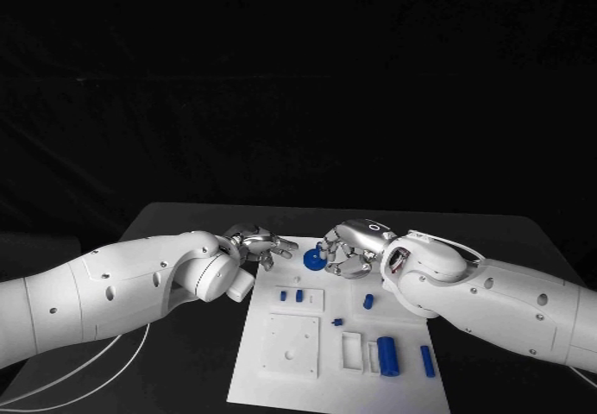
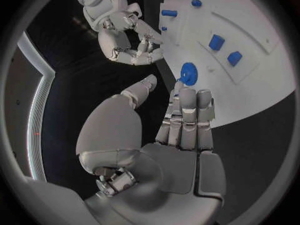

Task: Assemble the parts on the task board

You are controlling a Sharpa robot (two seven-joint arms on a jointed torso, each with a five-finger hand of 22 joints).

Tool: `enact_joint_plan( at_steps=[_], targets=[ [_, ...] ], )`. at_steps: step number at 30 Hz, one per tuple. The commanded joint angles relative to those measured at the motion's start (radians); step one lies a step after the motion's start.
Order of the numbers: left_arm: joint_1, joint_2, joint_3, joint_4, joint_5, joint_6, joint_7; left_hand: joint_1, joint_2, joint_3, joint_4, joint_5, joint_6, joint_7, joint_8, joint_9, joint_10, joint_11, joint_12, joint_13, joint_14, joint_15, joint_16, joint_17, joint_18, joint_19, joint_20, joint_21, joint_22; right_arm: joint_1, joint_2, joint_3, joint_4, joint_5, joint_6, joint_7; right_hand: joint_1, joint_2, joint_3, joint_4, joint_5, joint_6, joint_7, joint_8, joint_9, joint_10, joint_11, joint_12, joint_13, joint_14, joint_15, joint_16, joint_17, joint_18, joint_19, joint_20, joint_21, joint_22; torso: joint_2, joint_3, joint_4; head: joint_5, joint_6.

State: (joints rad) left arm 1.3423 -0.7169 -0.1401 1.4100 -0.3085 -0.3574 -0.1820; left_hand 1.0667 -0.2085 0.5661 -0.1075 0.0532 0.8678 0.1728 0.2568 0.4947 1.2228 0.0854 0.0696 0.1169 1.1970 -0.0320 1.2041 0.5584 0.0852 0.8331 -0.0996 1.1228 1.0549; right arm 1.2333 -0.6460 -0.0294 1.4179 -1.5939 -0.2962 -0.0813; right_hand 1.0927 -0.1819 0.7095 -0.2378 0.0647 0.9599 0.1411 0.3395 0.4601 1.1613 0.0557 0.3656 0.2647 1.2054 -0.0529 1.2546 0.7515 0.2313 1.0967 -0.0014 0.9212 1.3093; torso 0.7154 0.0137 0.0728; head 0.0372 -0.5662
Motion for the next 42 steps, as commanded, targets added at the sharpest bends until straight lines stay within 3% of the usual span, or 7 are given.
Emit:
enact_joint_plan(
  at_steps=[1,9,12,16,25,31,42],
  targets=[
    [-0.001,0.000,0.000,-0.006,-0.008,-0.010,0.032,0.013,0.004,0.001,-0.008,-0.002,0.004,-0.007,0.006,0.001,0.004,-0.003,0.005,-0.001,0.006,0.000,-0.006,-0.001,0.040,0.009,-0.028,-0.006,-0.001,0.011,-0.020,0.001,0.032,-0.035,0.066,-0.004,0.000,-0.008,-0.021,-0.013,0.007,-0.014,0.002,-0.004,-0.002,0.013,-0.005,0.010,0.010,-0.001,-0.008,-0.006,-0.001,0.030,0.001,-0.006,-0.001,0.012,-0.003,-0.0006,-0.0024,-0.001,-0.004],
    [-0.009,0.002,0.000,-0.034,-0.012,-0.007,0.062,0.020,0.013,-0.002,-0.018,-0.002,0.004,-0.007,0.008,0.001,0.008,-0.005,0.006,-0.001,0.007,-0.001,-0.006,0.000,0.040,0.010,-0.029,-0.005,-0.001,0.019,-0.060,0.001,0.112,-0.036,0.108,0.000,0.011,-0.015,-0.082,-0.047,0.019,-0.019,-0.011,-0.009,-0.004,0.078,-0.034,0.144,0.115,0.004,-0.032,-0.005,0.000,0.030,0.009,-0.008,-0.004,0.009,-0.011,-0.0017,-0.0062,0.000,-0.019],
    [-0.014,0.003,0.000,-0.042,-0.012,-0.007,0.069,0.023,0.018,-0.004,-0.024,-0.001,0.004,-0.008,0.009,0.000,0.009,-0.005,0.006,-0.001,0.008,-0.002,-0.006,0.000,0.040,0.010,-0.029,-0.006,-0.001,0.019,-0.067,0.001,0.139,-0.043,0.127,-0.009,0.026,-0.014,-0.117,-0.049,0.032,-0.019,-0.016,-0.018,-0.008,-0.041,-0.041,0.373,0.330,0.015,-0.043,-0.005,0.003,0.030,0.020,-0.010,-0.009,0.008,-0.016,-0.0015,-0.0093,0.003,-0.028],
    [-0.018,0.003,0.000,-0.047,-0.012,-0.005,0.076,0.024,0.021,-0.006,-0.029,-0.001,0.003,-0.007,0.009,0.000,0.010,-0.005,0.006,-0.002,0.008,-0.002,-0.007,0.000,0.040,0.010,-0.029,-0.006,-0.002,0.019,-0.078,-0.001,0.170,-0.070,0.161,-0.032,0.020,-0.016,-0.132,-0.047,0.049,-0.017,-0.021,-0.024,-0.010,-0.086,-0.047,0.575,0.502,0.025,-0.048,0.018,0.025,0.030,0.033,-0.017,0.004,0.017,-0.022,-0.0019,-0.0110,0.007,-0.038],
    [-0.022,0.001,-0.001,-0.050,-0.019,0.002,0.088,0.027,0.027,-0.008,-0.037,-0.001,0.002,-0.007,0.010,-0.002,0.009,-0.005,0.005,-0.003,0.009,-0.002,-0.007,0.000,0.040,0.012,-0.030,-0.006,-0.002,0.019,-0.083,-0.038,0.213,-0.153,0.275,-0.092,0.019,-0.022,-0.123,-0.046,0.056,0.003,-0.026,-0.022,-0.005,-0.126,-0.052,0.767,0.671,0.023,-0.052,0.070,0.095,0.030,0.038,-0.026,0.039,0.021,-0.030,-0.0040,-0.0163,0.010,-0.065],
    [-0.023,-0.001,-0.001,-0.047,-0.021,0.005,0.094,0.028,0.029,-0.009,-0.041,-0.001,0.001,-0.007,0.010,-0.002,0.009,-0.005,0.004,-0.003,0.010,-0.002,-0.007,0.000,0.039,0.012,-0.030,-0.007,-0.002,0.018,-0.085,-0.063,0.214,-0.194,0.271,-0.121,0.007,-0.031,-0.116,-0.036,0.033,0.011,-0.027,-0.020,-0.002,-0.123,-0.053,0.826,0.719,0.029,-0.051,0.086,0.122,0.030,0.046,-0.031,0.059,0.020,-0.030,-0.0061,-0.0161,0.007,-0.075],
    [-0.024,-0.004,-0.001,-0.043,-0.021,0.009,0.099,0.027,0.030,-0.011,-0.044,-0.001,0.000,-0.006,0.010,-0.003,0.008,-0.005,0.004,-0.004,0.010,-0.002,-0.007,0.000,0.039,0.012,-0.030,-0.007,-0.002,0.001,-0.081,-0.082,0.211,-0.227,0.250,-0.153,0.003,-0.049,-0.085,-0.010,-0.004,0.023,-0.030,-0.017,0.002,-0.115,-0.056,0.848,0.742,0.039,-0.054,0.092,0.145,0.030,0.060,-0.041,0.077,0.018,-0.030,-0.0055,-0.0164,0.006,-0.088]
  ],
)
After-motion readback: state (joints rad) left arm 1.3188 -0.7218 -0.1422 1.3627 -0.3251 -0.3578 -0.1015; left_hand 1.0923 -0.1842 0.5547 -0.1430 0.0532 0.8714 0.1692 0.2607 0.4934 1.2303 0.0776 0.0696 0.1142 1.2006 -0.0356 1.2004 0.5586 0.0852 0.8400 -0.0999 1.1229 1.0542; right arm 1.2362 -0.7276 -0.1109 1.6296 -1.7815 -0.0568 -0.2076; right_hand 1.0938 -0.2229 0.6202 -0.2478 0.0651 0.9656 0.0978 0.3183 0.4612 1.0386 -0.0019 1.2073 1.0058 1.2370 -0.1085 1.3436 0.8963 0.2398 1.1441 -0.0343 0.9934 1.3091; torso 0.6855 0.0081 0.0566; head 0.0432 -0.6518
